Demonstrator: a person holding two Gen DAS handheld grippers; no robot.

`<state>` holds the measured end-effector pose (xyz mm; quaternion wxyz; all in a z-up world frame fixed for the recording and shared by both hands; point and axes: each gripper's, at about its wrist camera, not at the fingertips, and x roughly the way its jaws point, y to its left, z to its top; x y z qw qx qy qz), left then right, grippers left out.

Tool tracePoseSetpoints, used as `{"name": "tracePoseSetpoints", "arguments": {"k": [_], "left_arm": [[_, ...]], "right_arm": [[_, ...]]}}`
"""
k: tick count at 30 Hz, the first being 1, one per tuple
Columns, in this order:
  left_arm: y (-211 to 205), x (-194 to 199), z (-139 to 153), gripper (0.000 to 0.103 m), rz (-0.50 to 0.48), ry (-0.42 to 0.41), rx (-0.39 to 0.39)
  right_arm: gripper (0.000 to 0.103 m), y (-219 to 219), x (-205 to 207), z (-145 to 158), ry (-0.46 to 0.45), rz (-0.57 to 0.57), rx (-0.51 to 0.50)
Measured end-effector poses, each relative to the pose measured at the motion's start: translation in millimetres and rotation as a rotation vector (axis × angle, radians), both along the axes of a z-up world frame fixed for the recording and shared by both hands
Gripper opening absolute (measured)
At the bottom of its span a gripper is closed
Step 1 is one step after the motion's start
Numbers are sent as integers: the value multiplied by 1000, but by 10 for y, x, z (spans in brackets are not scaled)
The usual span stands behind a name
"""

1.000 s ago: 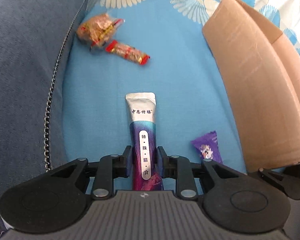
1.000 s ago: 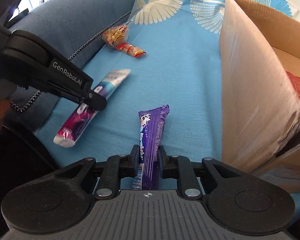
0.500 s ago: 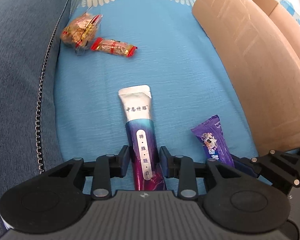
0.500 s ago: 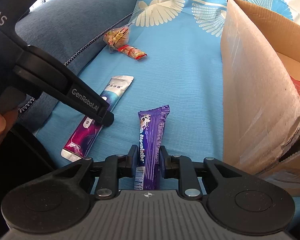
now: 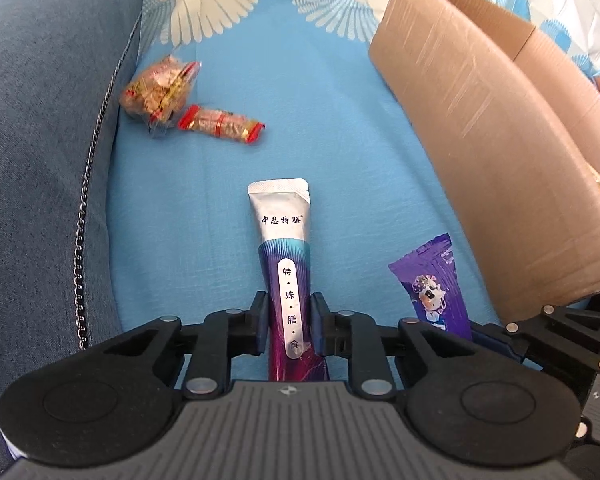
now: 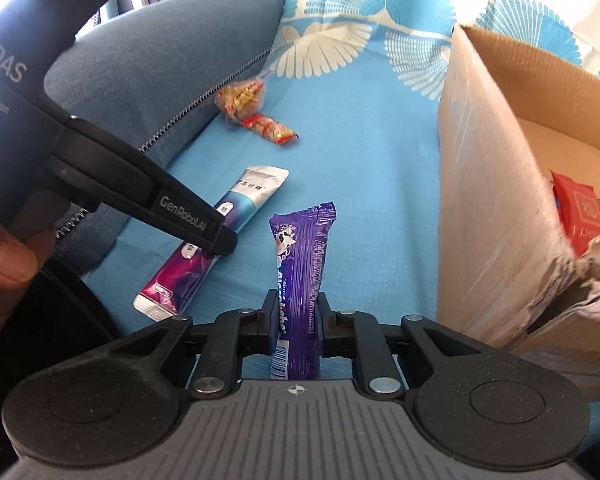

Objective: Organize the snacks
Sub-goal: 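Lift the chocolate bar with the right gripper while the left gripper lifts the tube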

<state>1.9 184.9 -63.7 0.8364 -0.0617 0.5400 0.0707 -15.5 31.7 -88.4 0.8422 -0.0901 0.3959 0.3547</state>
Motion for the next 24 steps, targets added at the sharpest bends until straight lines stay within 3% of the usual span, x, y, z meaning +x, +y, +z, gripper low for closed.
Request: {"name": "tracePoseSetpoints", "arguments": {"k": [10,24], "left_arm": [[10,-92,102,23,4,-81,-12],[-38,-87,144,23,-7,-113,10]], "right_arm": [[18,-216,-10,377,-64,-44,68],[18,-839,74,962,-154,-182,205]]}}
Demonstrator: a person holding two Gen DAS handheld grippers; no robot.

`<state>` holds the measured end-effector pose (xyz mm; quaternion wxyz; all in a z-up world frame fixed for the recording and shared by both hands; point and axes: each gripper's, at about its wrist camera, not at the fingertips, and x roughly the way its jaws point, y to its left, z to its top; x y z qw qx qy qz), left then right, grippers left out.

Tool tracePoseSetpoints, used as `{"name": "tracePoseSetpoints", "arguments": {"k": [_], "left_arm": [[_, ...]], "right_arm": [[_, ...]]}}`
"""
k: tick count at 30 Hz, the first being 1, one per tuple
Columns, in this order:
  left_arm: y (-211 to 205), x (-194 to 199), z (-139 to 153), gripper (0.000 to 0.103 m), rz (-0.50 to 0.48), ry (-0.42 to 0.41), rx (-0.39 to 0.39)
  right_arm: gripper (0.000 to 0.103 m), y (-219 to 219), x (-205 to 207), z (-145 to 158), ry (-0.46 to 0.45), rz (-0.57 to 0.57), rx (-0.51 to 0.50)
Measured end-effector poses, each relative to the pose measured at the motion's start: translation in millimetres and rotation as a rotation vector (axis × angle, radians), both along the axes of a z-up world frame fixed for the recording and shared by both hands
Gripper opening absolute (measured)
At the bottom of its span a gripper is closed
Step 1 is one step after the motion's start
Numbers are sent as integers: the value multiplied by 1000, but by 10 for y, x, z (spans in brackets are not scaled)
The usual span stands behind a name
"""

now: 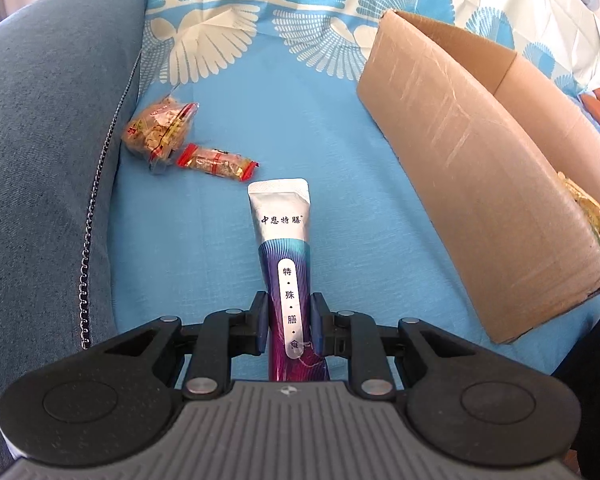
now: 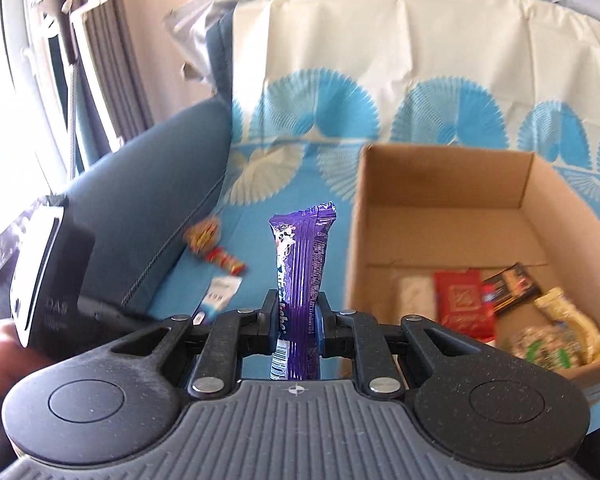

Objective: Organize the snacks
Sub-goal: 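Lift the chocolate bar with the right gripper while the left gripper lifts the tube, then carry the tube and chocolate bar over the cardboard box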

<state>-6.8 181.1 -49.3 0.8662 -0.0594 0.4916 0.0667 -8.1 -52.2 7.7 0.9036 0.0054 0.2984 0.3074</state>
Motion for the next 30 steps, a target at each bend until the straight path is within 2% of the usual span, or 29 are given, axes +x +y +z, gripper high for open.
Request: {"name": "tracePoseSetpoints", "arguments": {"k": [3,6,11,15,17,19,26,30], "left_arm": [[-23,-25,30,23,0,-13,12],[-47,-49,60,23,-3,-30,26],[-61,-101,112,23,3,-58,39],[-37,-114,134,23,24,-81,27],[-37,-110,146,23,33,-90,25],[-52,-113,157,23,36,-98,34],[-192,-122,183,23,23,-129,120],[-274,-153,205,23,45,-136,135]], "right_arm": [[18,-179,79,113,-34,-30,8],[18,-379,227,255,-104,-50,-16],[18,-829,530,455,-194,-145,-22],[18,-1136,675,392,-179,-219,49],[17,-1190,625,372,-208,-237,70],[17,-1229,578,398,-243,-239,97],[17,-1194,652,331,-196,-203,98],[18,-1206,658,319,-192,-182,108]]}}
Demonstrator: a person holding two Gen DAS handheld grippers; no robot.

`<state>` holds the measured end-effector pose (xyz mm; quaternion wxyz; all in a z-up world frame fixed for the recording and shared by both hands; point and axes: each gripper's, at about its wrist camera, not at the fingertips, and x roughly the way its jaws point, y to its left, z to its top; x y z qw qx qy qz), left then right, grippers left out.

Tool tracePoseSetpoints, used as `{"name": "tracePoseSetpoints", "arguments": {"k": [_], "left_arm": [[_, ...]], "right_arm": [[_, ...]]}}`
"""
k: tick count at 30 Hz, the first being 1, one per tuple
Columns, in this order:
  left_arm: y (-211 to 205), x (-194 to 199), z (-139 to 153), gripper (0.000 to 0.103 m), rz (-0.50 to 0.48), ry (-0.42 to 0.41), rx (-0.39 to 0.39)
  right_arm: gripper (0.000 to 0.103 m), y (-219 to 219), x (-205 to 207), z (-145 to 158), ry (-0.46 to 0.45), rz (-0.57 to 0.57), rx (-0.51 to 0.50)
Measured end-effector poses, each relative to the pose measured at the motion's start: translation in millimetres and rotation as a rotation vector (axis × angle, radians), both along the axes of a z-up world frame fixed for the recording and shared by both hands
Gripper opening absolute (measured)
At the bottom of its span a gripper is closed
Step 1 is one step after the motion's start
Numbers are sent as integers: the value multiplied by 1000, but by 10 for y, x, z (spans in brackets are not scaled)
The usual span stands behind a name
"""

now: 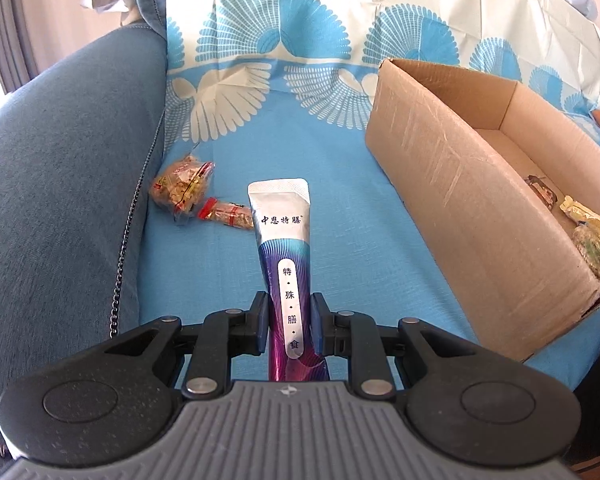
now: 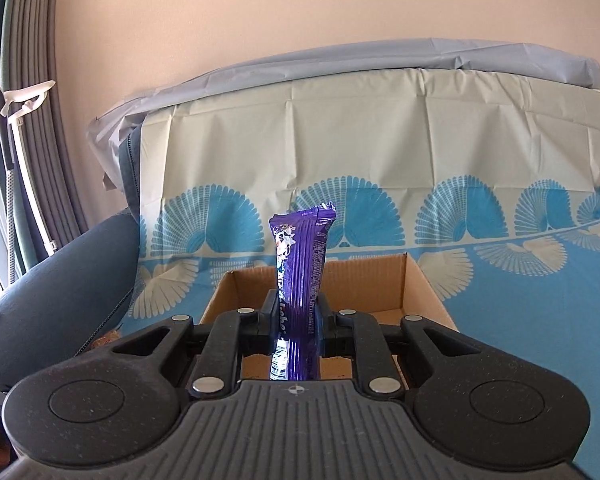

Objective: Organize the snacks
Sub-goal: 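Carry the tube and chocolate bar over the cardboard box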

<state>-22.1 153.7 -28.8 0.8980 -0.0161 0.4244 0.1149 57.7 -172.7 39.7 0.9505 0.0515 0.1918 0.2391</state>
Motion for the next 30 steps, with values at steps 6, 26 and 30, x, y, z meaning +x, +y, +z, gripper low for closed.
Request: {"name": "tracePoseSetpoints", "arguments": {"k": [6,26,30], "left_arm": [[-125,-58,60,23,29,-1,-22],[-596,28,517,23,-26,-83,-71],[-696,83,661,23,-52,-119,-73]], "right_arm": [[18,-68,40,-3,17,5,10],[18,-179,49,-3,18,-13,16],[18,-177,49,-5,19,-12,15]]}}
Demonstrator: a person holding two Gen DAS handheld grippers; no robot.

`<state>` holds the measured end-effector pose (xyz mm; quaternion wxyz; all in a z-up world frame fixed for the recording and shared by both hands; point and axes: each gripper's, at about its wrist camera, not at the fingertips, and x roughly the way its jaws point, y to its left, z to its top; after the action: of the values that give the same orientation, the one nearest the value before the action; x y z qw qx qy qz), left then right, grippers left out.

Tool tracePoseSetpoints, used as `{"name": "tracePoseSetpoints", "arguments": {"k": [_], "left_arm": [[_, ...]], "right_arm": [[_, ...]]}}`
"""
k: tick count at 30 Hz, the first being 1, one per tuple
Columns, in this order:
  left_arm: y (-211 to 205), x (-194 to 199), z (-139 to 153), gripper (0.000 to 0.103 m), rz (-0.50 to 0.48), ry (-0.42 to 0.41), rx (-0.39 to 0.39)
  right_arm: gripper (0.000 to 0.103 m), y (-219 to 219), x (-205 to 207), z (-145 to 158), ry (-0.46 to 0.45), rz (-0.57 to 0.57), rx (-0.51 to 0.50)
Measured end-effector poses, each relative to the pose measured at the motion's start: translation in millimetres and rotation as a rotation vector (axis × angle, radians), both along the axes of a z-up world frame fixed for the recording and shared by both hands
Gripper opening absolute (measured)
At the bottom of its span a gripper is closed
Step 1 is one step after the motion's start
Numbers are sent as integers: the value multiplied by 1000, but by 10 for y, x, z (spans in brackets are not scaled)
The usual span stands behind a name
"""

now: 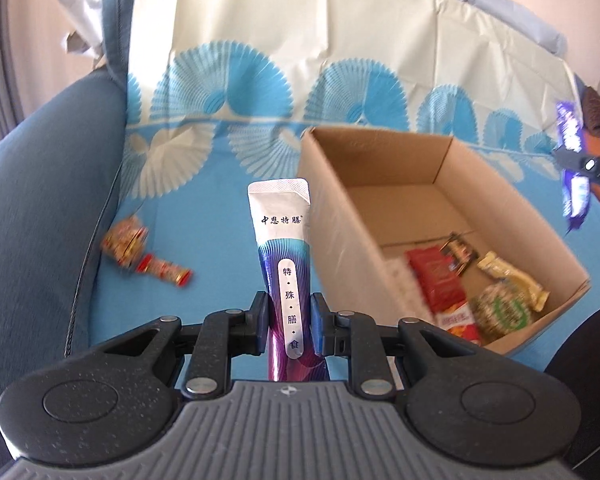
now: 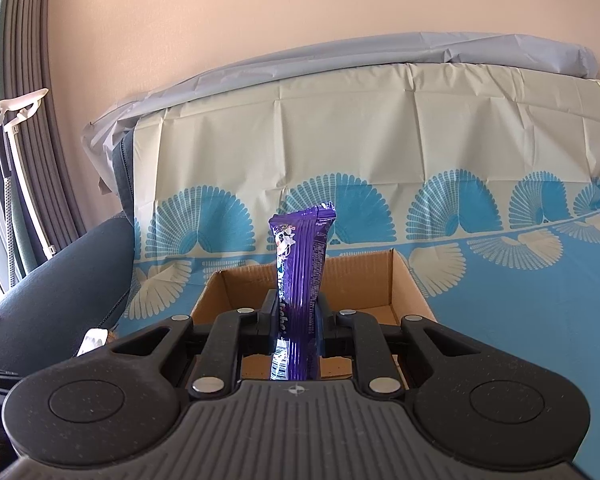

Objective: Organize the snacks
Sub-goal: 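Carry the tube and chocolate bar over the cardboard box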

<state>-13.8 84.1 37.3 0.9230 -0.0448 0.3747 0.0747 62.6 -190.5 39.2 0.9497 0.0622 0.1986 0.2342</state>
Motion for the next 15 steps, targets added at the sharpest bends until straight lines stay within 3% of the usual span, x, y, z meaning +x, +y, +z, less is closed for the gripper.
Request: {"name": "tracePoseSetpoints", "arguments": {"k": [15], "left_arm": [[-262,170,407,23,-59,-90,-15]], "right_arm": [[18,14,-8,5,-1,-1,-1]]}}
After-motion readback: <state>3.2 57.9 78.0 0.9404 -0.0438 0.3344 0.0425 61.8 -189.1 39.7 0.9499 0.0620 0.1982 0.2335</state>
